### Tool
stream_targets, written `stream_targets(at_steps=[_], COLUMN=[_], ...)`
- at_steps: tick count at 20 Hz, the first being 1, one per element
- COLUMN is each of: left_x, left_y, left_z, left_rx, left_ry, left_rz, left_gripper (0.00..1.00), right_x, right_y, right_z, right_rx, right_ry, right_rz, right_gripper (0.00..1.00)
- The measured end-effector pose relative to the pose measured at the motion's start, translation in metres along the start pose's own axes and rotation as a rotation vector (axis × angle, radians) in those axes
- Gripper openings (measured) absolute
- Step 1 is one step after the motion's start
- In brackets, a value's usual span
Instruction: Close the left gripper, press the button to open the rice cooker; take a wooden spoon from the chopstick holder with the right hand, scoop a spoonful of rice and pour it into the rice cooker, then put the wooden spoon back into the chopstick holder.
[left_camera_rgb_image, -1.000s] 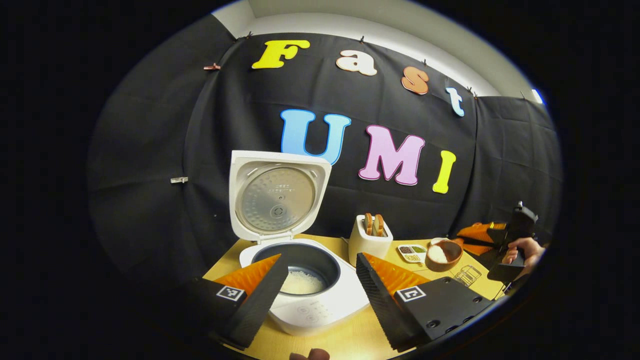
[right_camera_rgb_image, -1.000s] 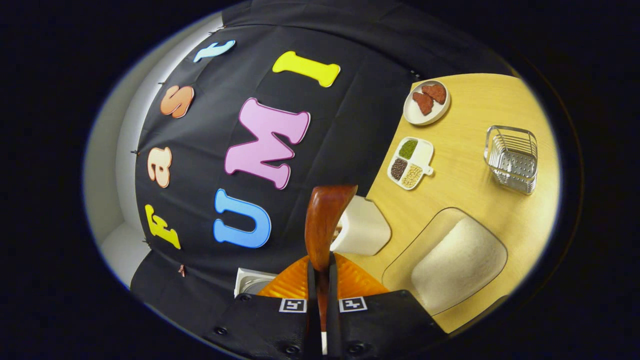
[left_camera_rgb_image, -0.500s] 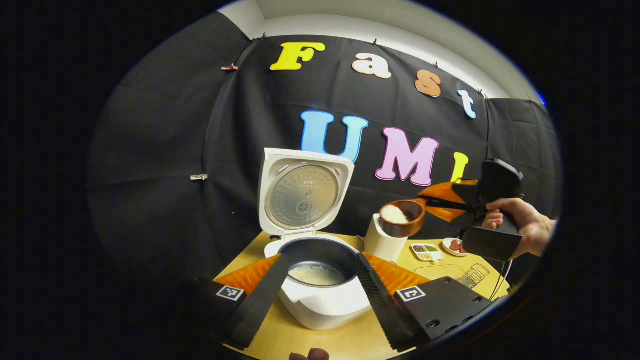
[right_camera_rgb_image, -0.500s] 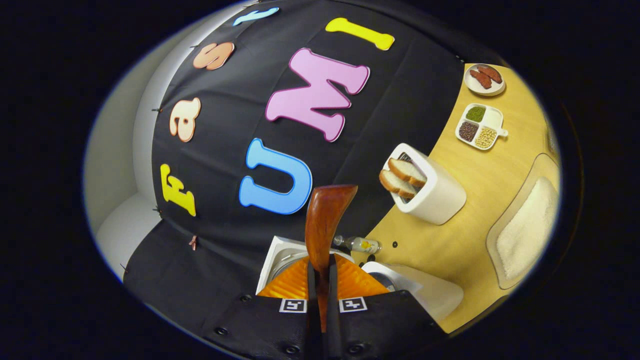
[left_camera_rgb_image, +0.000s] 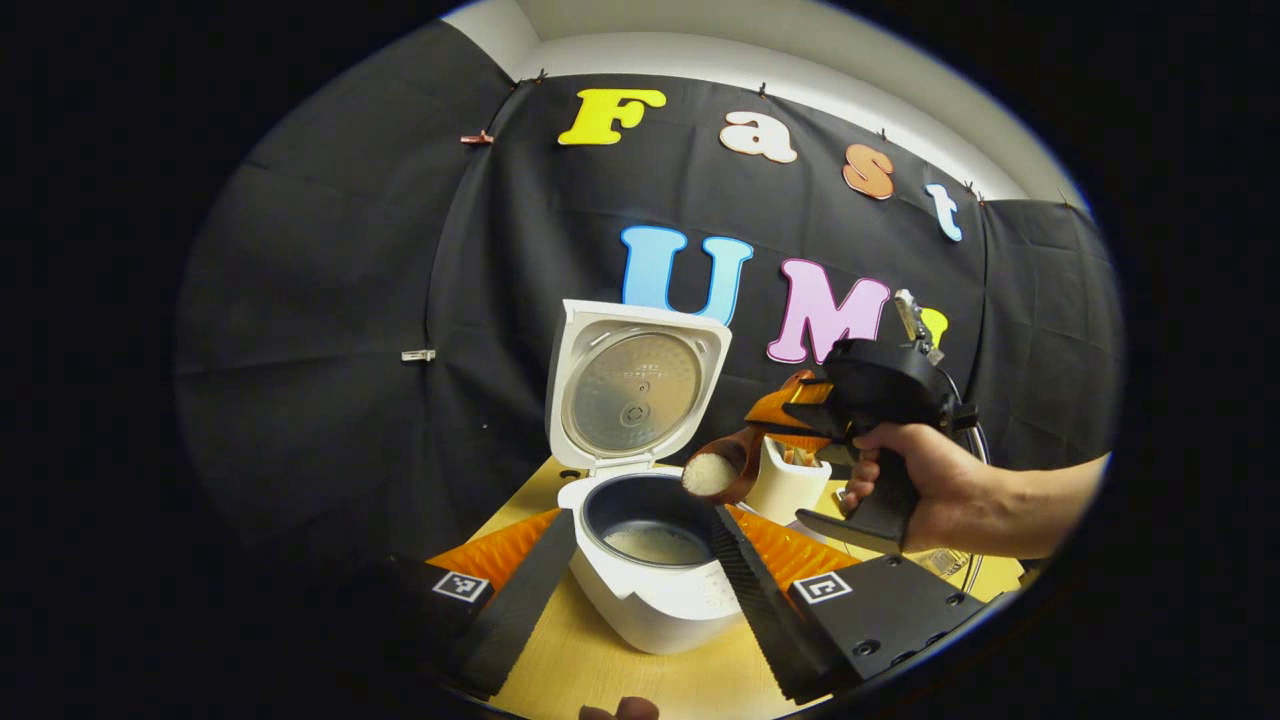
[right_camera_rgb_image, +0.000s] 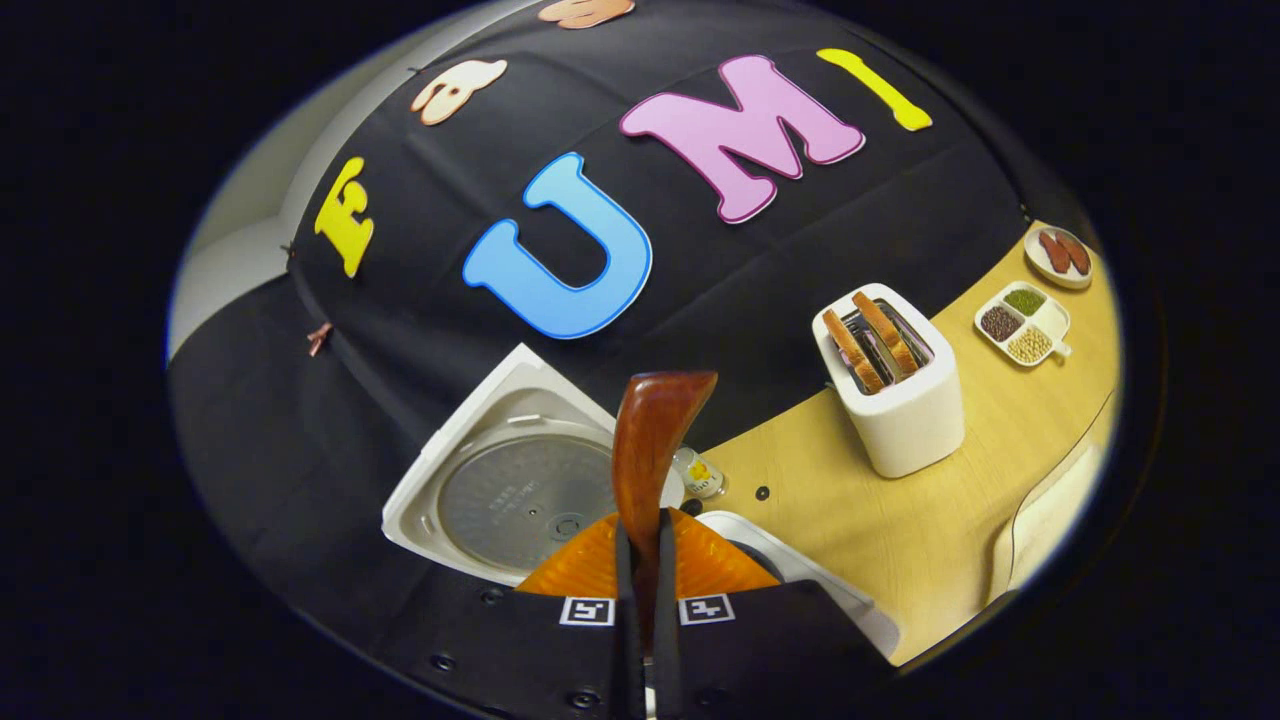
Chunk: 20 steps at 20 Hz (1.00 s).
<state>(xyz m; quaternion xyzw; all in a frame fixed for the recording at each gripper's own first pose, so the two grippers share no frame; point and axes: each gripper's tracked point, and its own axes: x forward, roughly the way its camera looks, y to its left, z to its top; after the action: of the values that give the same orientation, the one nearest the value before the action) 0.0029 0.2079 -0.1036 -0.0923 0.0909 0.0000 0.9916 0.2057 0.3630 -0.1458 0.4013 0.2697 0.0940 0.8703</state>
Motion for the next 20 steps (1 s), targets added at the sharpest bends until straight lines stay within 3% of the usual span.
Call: stream_targets(at_steps=[4,10,15,20], left_x=[0.005,0.009,0.012,0.007], left_y=[0.008,0.004,0.004,0.007], left_z=[-0.003,-0.004,-0.006,-0.012], left_rx=[0.039,0.088,0.061,0.026], left_ry=[-0.001,-0.004,0.005,0.008], left_rz=[0.007,-0.004,-0.014,-0.01], left_gripper=[0.95,0.95,0.95,0.95], right_x=[0.009,0.017,0.018,0.014], right_y=[0.011,0.043,0.067,0.087], right_z=[-0.005,-0.001,-0.013,-0.05], right_rx=[-0.188,-0.511,-0.717,-1.082], right_ry=[-0.001,-0.023,-0.032,-0.023], right_rz=[0.001,0.064,0.165,0.269], right_gripper=[0.08,0.08,0.08,0.08])
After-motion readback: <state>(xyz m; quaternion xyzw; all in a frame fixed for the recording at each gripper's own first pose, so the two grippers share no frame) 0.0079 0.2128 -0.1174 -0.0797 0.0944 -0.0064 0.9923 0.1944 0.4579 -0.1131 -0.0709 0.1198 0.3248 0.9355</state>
